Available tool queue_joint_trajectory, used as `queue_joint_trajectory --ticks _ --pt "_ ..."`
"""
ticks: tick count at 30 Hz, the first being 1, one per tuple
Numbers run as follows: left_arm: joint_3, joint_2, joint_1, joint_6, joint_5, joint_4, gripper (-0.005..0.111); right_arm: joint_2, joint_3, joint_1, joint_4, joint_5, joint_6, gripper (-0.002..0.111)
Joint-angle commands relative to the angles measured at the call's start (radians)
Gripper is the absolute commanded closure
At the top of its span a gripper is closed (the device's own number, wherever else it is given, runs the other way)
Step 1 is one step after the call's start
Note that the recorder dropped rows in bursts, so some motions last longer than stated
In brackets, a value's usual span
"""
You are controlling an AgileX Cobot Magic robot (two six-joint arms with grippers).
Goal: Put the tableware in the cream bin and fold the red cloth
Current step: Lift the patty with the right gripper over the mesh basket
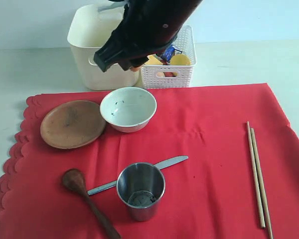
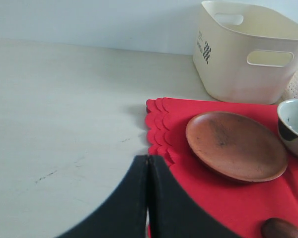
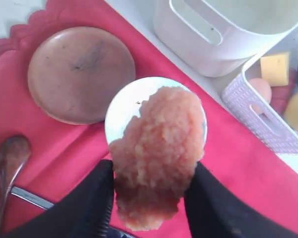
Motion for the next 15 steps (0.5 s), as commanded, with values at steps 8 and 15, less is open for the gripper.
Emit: queue_joint_trajectory --ticks 8,15 --pt "0.003 -0.004 0.003 -0.004 -0.01 0.005 0.107 -0.006 0.001 -0.153 -0.022 -0.119 0.007 0.108" --pt "0.003 -0.004 0.003 -0.004 -0.01 0.005 0.107 -0.004 0.001 -0.268 0.039 -0.268 0.005 0.108"
